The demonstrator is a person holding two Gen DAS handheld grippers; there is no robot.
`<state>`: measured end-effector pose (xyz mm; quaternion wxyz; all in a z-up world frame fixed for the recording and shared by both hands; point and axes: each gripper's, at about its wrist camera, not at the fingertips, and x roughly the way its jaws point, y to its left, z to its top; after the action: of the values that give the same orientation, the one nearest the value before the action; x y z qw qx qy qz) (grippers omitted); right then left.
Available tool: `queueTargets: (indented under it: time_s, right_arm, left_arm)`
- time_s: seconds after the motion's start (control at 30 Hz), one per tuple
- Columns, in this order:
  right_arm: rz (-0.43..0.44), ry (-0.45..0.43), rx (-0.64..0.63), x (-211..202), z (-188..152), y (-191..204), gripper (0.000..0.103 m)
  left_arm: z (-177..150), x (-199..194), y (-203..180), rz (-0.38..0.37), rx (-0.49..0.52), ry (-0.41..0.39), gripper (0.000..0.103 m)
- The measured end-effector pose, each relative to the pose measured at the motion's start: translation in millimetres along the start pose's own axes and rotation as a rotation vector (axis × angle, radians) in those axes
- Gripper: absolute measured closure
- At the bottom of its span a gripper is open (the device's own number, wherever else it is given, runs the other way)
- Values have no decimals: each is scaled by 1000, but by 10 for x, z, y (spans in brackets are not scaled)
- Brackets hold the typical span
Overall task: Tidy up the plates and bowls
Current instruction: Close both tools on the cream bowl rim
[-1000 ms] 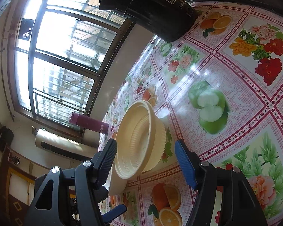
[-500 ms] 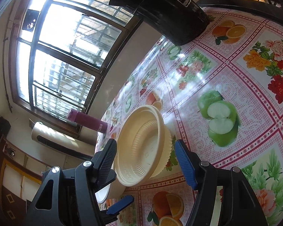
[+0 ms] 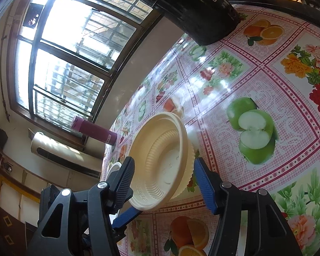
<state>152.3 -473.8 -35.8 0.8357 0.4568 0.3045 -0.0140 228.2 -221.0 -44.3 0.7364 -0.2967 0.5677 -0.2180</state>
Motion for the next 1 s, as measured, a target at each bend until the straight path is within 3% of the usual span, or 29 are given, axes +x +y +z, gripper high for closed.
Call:
queueTargets:
  time_s: [0.13,0.3,0.43,0.5,0.7,1.0]
  right_arm:
    - [-12,5,-1,22,4,-7,51]
    - [-30,13,-1,50,6,-17,67]
    - [-44,18,-5,71,-3,-23,79]
    - [-57,18,-5,72,-2,-32,90]
    - [-71,22,1,71,4,-47,90]
    - [-92,37,37,-8,5,-98,90]
  left_arm:
    - [20,31,12,7,2,-3,67]
    - [39,41,45,19,5,-9,68]
    - [54,20,24,52,16,-28,82]
    - [59,20,19,52,26,-28,82]
    - [41,47,16,57,42,-16,88]
    - [-29,32,-56,58,84,-2,88]
